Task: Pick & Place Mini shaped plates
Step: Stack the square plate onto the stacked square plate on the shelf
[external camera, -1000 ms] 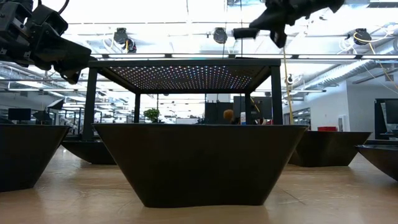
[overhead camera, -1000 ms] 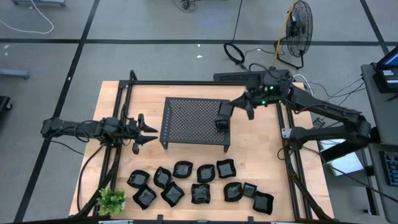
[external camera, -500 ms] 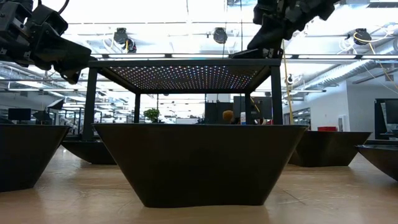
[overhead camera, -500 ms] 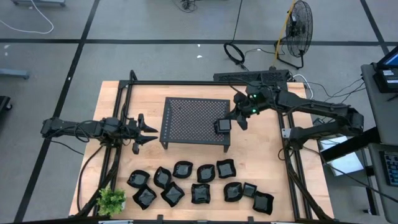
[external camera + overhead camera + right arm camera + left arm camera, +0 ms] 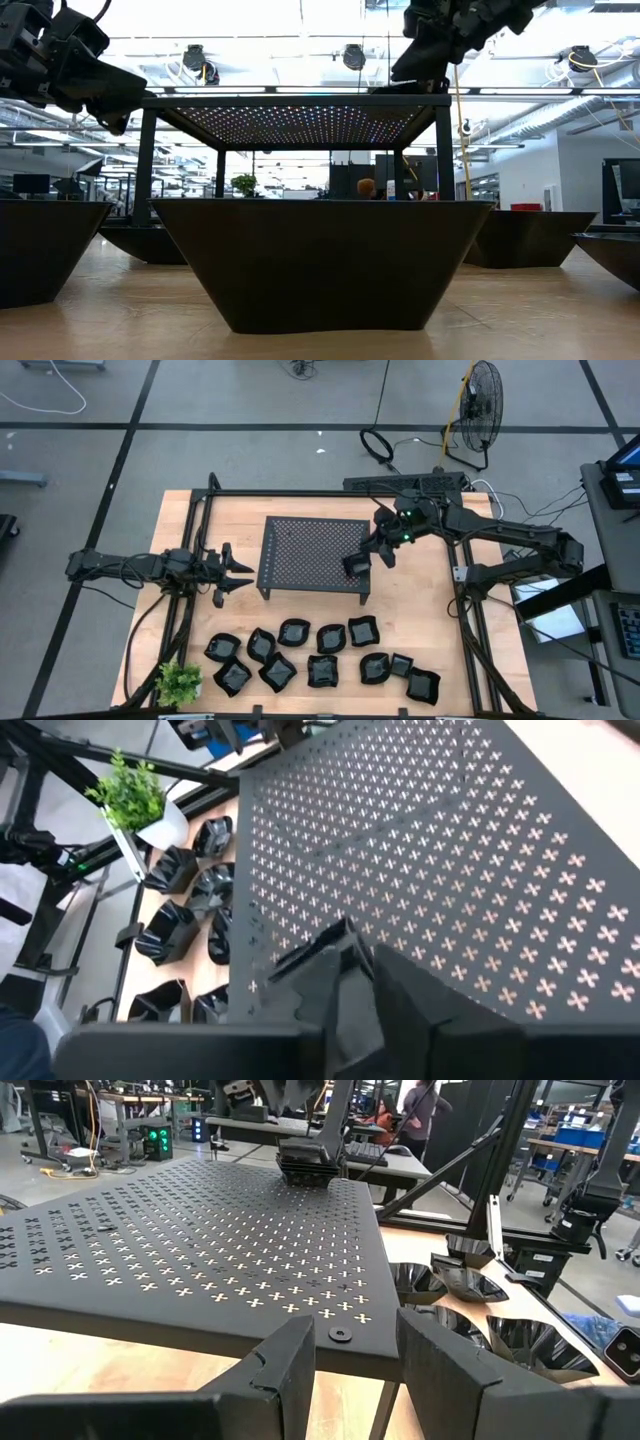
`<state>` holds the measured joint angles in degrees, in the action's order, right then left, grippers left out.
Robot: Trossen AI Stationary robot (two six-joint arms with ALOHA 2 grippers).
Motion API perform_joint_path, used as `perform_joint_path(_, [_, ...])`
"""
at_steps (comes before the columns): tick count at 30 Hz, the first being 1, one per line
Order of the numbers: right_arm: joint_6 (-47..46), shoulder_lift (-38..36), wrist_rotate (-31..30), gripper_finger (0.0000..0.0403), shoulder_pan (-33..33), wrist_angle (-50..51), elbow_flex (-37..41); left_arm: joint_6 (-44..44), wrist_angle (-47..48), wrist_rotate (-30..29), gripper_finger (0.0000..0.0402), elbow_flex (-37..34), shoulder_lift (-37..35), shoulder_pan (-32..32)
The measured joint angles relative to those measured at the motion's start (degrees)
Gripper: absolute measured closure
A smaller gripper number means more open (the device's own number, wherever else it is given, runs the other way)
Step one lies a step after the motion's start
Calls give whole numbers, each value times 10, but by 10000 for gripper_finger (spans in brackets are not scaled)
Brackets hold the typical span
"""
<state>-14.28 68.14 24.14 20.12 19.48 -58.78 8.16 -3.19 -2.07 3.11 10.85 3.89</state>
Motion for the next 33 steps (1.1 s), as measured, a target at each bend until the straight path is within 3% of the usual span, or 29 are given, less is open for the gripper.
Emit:
perform_joint_path(7, [0,0,0,288,-3,-12,0,0,0,0,256,0,0,0])
perform_joint_path(12, [-5,-5,0,270,-14,-5,0,0,0,0,256,0,0,0])
perform_joint_path(16, [-55,-8,-5,270,-26,16,0,0,0,0,256,0,0,0])
perform_joint_path(23, [-101,-7,-79,289,-37,85,0,0,0,0,256,0,0,0])
perform_joint_path(33, [-107,-7,-74,301,-37,79,0,0,0,0,256,0,0,0])
